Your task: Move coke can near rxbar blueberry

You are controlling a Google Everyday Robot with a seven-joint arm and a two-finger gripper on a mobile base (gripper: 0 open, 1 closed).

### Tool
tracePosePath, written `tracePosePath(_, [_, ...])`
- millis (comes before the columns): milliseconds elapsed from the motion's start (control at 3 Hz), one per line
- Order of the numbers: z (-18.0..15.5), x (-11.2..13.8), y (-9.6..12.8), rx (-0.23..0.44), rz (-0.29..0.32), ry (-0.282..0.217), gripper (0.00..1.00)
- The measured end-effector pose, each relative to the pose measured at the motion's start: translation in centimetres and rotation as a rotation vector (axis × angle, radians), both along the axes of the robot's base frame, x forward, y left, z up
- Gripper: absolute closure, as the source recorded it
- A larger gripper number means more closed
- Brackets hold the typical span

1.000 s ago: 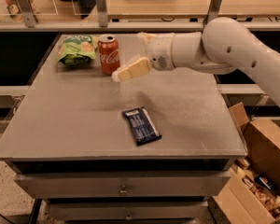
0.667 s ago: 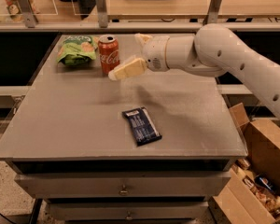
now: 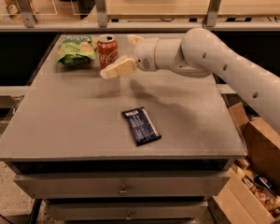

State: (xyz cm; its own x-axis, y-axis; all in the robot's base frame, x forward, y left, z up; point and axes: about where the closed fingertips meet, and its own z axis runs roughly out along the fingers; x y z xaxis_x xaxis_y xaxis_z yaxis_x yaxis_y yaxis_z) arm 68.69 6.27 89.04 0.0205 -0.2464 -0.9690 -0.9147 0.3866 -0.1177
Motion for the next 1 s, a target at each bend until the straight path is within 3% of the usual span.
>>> tracePosePath(667, [0.9, 1.3, 3.2, 0.054, 0.039, -0.025, 0.00])
tracePosePath(1000, [1.0, 1.6, 4.4, 0.060, 0.049, -0.026, 0.12])
